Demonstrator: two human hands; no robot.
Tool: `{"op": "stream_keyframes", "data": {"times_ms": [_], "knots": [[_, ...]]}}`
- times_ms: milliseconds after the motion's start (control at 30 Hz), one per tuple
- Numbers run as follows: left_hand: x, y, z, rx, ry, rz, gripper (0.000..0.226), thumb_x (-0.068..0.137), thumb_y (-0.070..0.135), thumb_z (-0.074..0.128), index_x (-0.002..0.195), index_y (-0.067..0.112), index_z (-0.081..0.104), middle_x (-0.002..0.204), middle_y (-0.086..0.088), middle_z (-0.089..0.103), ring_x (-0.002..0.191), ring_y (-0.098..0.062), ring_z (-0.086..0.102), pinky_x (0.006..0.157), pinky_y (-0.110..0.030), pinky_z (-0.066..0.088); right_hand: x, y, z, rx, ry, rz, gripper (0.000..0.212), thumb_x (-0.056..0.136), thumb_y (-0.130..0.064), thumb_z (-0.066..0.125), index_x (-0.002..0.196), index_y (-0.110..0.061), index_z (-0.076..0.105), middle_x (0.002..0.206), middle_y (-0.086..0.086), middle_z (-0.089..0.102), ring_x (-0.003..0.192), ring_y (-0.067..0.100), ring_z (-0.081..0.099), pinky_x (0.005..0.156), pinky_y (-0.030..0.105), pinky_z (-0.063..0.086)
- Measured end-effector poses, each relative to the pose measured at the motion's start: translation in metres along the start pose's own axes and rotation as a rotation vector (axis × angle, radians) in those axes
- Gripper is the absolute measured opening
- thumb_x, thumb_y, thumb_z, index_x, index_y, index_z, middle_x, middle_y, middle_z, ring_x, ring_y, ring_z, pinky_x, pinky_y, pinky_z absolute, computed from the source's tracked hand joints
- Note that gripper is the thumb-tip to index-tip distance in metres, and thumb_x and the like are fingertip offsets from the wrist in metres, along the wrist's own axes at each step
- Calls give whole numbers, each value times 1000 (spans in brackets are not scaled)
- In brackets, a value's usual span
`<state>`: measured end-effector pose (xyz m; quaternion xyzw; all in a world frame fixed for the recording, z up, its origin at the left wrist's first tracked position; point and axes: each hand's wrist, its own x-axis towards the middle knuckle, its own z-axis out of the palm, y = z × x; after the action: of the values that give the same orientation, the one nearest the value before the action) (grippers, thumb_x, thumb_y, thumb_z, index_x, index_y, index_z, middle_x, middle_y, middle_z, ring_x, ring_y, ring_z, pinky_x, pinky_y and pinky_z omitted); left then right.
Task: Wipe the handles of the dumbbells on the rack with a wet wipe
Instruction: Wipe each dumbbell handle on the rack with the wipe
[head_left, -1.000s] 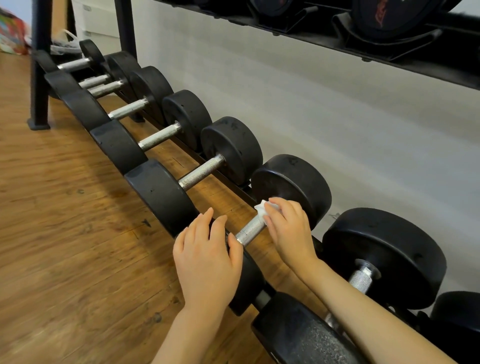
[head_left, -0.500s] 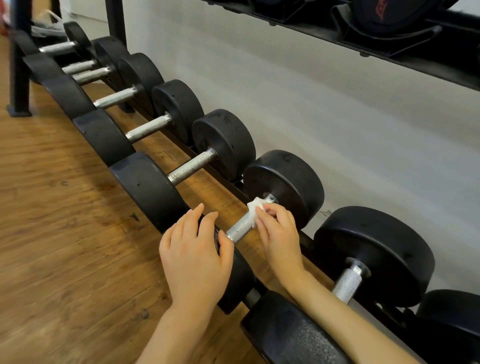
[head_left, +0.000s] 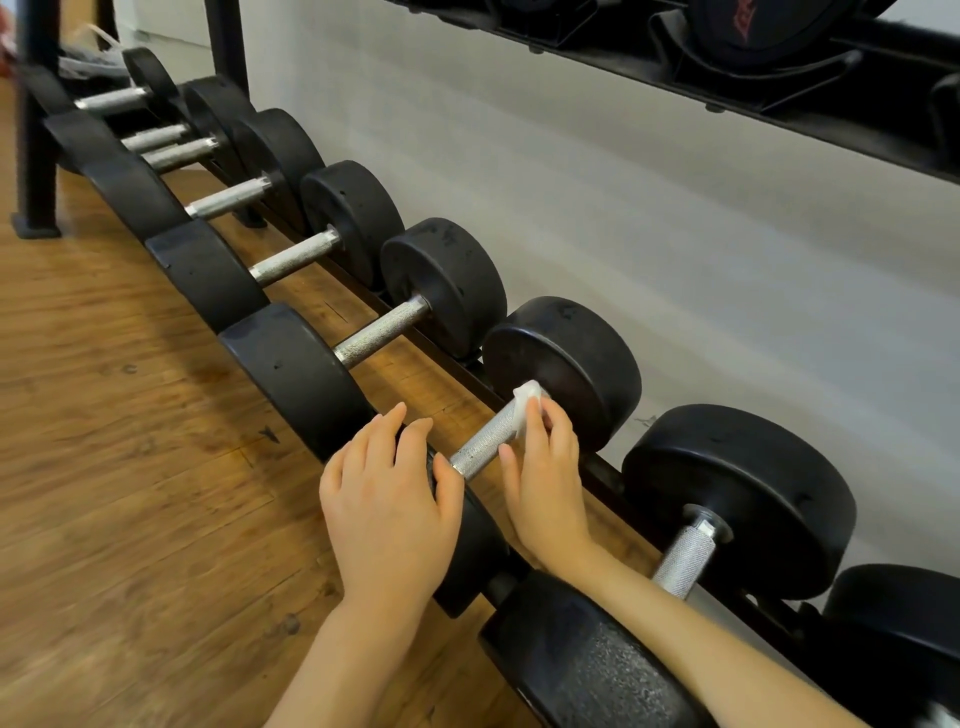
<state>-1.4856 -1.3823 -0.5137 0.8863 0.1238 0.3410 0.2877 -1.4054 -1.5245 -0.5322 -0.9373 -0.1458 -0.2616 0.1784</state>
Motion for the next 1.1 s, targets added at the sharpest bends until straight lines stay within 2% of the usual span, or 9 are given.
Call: {"op": "stream_keyframes", "data": {"times_ms": [333,467,500,767,867,933,1100], "knots": [[1,-1,0,12,-18,-5,50,92,38,33,116,14,70,127,-7,65,119,-27,60,101,-48,43,-4,-1,-5,36,-57,-40,63,92,-21,62,147,-7,34,147,10,37,133,20,40,102,23,33],[0,0,-1,8,-16,-2,50,92,38,32,115,14,70,127,-7,65,119,-28,60,100,-48,43,-4,-1,-3,-126,-52,-34,69,87,-27,67,146,-10,36,146,8,40,136,24,37,113,45,32],[1,0,-1,6,-16,-2,50,92,38,32,115,14,70,127,-7,65,119,-28,60,101,-49,43,-3,-1,-3,-143,-52,-24,71,86,-26,68,147,-9,35,148,9,38,138,25,35,114,46,30],[1,0,0,5,-3,-3,50,92,37,33,115,14,70,126,-8,66,117,-28,61,99,-49,43,-4,-2,-5,-42,-102,-28,74,85,-4,63,150,-8,27,153,8,29,141,20,31,113,31,32],[1,0,0,7,-6,-2,50,92,37,33,115,14,70,126,-8,66,118,-28,60,100,-48,43,-4,-2,-6,-12,-109,-3,77,84,-1,62,151,-8,24,153,7,26,140,18,31,108,21,26],[1,0,0,7,-6,-2,49,92,37,33,115,14,70,126,-8,66,118,-28,60,100,-48,43,-6,-2,-9,-5,-130,-22,76,85,-1,61,151,-8,24,153,7,26,140,18,31,108,20,24],[1,0,0,5,-7,-5,49,92,37,33,115,15,70,127,-7,65,118,-28,60,100,-48,43,-4,-3,-7,26,-101,25,76,83,-1,61,150,-9,26,151,7,29,138,17,33,108,21,30]]}}
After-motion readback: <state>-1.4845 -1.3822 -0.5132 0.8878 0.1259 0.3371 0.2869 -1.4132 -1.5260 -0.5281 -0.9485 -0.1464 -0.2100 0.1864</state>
